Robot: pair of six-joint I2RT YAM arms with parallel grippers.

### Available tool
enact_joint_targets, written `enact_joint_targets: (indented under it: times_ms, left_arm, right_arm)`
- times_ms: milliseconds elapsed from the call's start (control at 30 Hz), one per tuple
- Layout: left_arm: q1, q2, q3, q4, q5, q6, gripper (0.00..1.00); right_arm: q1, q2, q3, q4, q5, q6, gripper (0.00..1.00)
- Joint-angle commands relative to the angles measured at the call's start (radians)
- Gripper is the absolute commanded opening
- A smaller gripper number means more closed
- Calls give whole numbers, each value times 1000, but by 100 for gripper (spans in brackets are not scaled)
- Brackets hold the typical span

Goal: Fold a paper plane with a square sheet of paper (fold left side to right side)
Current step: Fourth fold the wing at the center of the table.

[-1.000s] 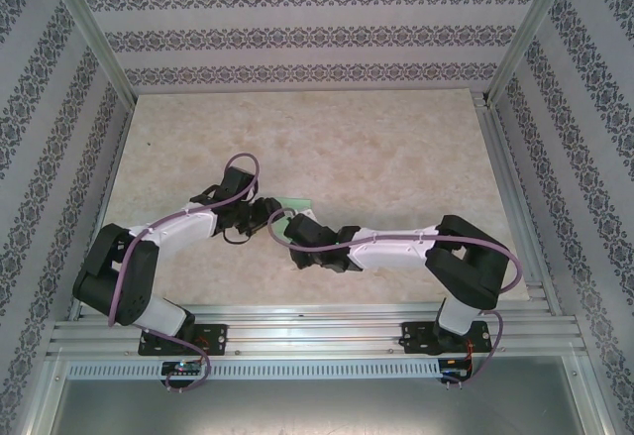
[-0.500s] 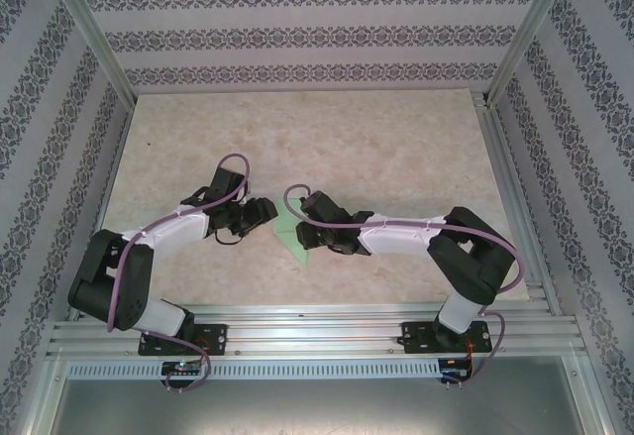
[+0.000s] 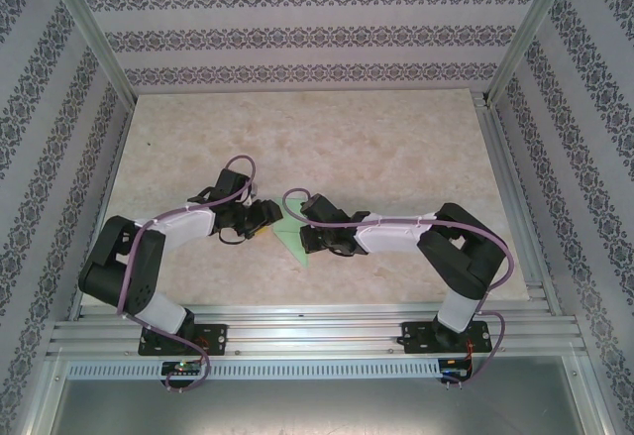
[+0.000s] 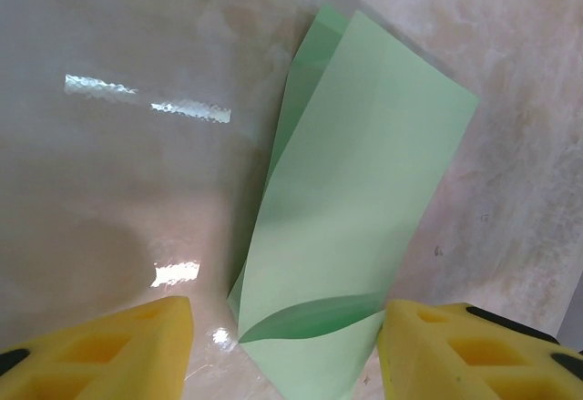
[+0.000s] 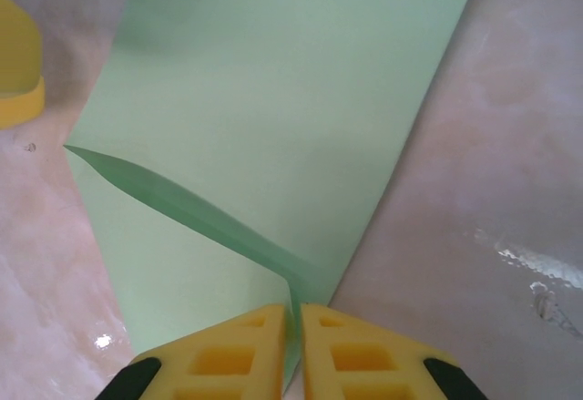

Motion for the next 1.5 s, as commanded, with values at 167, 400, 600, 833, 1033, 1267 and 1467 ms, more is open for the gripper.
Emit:
enact_joint_targets:
  times_ms: [167,400,600,833,1033,1267,1467]
  left_arm:
    - [-2,50,10,66,38,14,49]
    - [-19,97,29,96,57,3,37]
    - [-29,97,47,93,62,-3,23]
    - [-39,83,63,65,60,1,18]
    - [-41,42,74,-25,-3,44,27]
    - [-41,35,74,-44,-5,54,27]
    - [-41,42,74,-10,29,37,22]
  right_arm:
    - [-8,33,26,-20,11,-16,12]
    - [-8,36,25,-19,6,-17,11]
    - [-8,25,28,-27,12,-21,12]
    - [-11,13,44,-51,22,-35,13]
    - [-13,28,48,-54,15,-36,13]
    - [-13,36,52,-55,14,-35,13]
    - [-13,37,52,-48,9,-34,13]
